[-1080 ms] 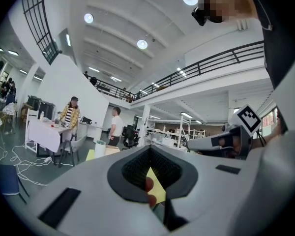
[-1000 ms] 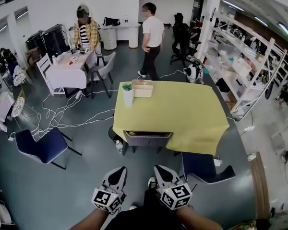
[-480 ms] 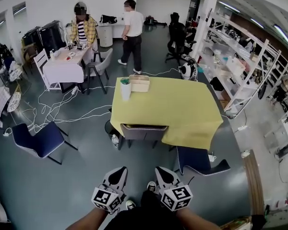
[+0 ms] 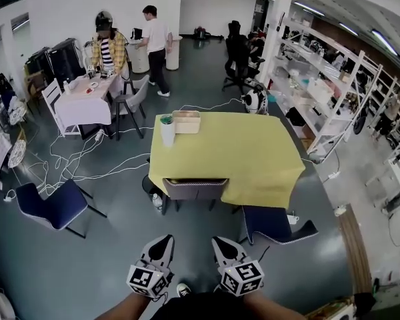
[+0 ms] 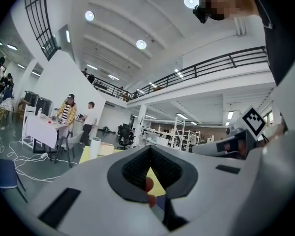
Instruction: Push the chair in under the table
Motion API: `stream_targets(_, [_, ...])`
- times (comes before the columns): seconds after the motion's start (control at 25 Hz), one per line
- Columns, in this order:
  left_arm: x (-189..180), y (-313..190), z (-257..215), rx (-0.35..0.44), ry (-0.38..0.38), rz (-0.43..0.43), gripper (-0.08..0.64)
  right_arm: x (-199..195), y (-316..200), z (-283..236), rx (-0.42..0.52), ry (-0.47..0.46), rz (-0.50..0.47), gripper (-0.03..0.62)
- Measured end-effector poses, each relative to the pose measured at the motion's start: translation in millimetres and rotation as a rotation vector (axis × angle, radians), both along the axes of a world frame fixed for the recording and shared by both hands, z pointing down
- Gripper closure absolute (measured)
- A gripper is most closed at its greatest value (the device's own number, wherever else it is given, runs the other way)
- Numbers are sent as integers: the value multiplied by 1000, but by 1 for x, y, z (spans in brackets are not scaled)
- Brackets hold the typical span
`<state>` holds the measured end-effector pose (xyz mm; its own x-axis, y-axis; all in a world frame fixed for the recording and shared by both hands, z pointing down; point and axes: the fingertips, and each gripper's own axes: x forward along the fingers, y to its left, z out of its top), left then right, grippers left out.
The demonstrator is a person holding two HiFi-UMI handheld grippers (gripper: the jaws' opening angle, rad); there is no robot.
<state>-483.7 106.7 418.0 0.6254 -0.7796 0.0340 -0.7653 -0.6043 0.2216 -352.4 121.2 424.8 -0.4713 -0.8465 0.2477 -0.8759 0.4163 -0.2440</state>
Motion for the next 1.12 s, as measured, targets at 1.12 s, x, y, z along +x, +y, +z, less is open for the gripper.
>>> stream_targets(1.12, [359,78,11,23,15,813,552,336,187,20,7,-9,903,580])
